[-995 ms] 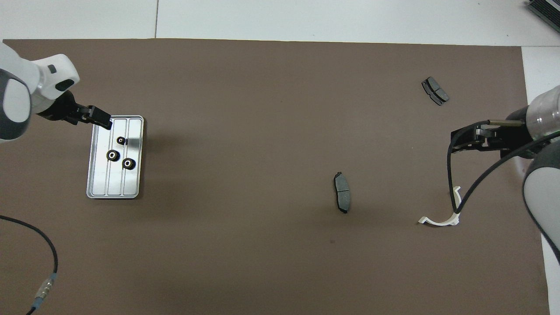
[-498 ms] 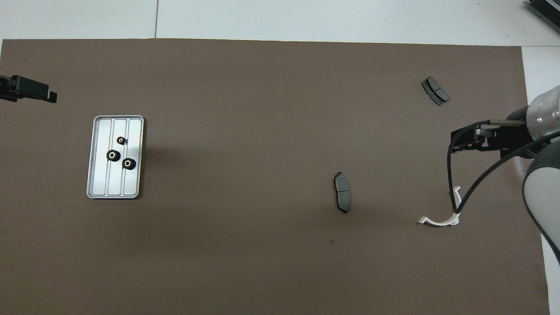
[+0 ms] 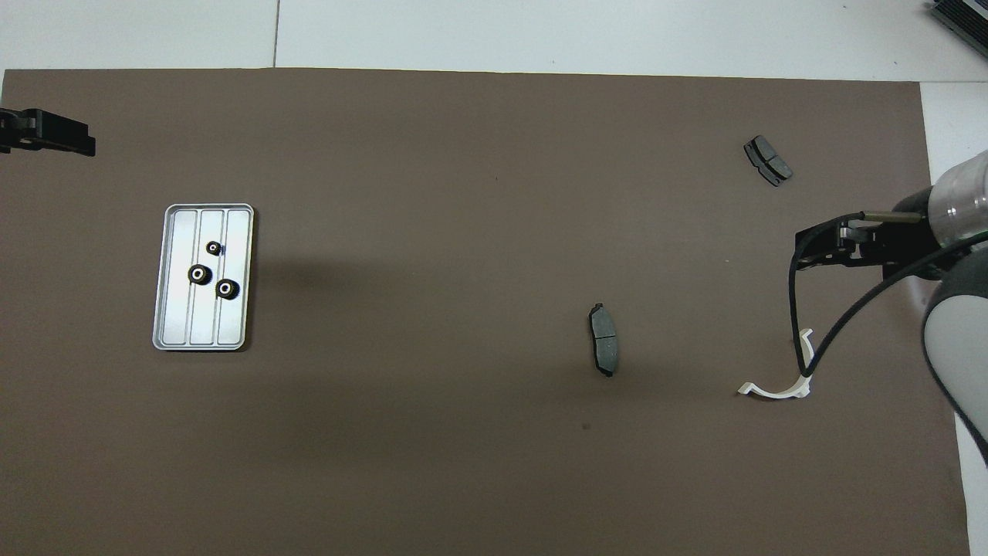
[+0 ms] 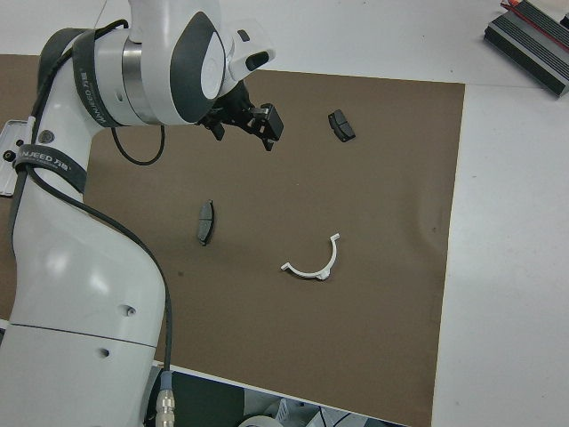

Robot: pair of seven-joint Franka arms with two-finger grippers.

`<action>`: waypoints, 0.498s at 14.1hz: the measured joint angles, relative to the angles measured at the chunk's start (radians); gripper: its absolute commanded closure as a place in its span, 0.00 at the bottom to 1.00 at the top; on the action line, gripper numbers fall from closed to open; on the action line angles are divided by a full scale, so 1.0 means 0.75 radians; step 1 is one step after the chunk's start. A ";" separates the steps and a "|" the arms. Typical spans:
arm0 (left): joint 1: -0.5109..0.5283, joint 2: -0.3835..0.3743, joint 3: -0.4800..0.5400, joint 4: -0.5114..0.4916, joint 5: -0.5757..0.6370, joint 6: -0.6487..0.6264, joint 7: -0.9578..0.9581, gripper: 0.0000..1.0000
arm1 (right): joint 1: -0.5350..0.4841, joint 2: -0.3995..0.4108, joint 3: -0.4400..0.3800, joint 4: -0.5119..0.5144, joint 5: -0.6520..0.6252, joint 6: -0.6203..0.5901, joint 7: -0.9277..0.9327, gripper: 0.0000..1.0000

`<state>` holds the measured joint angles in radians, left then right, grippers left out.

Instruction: Pick bearing gear from pile to tray

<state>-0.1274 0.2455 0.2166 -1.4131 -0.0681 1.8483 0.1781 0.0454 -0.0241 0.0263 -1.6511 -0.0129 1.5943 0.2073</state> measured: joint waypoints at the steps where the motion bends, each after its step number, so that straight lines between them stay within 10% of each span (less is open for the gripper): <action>1: 0.004 -0.001 0.005 -0.014 0.001 0.038 -0.002 0.00 | 0.000 0.000 0.000 0.000 0.000 0.000 0.000 0.00; 7: 0.114 -0.257 0.054 -0.277 0.019 0.222 0.002 0.00 | 0.000 0.000 0.000 0.000 0.000 0.000 0.000 0.00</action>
<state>-0.0422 0.0528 0.2572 -1.6211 -0.0536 2.0149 0.1796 0.0454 -0.0241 0.0263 -1.6511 -0.0129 1.5943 0.2073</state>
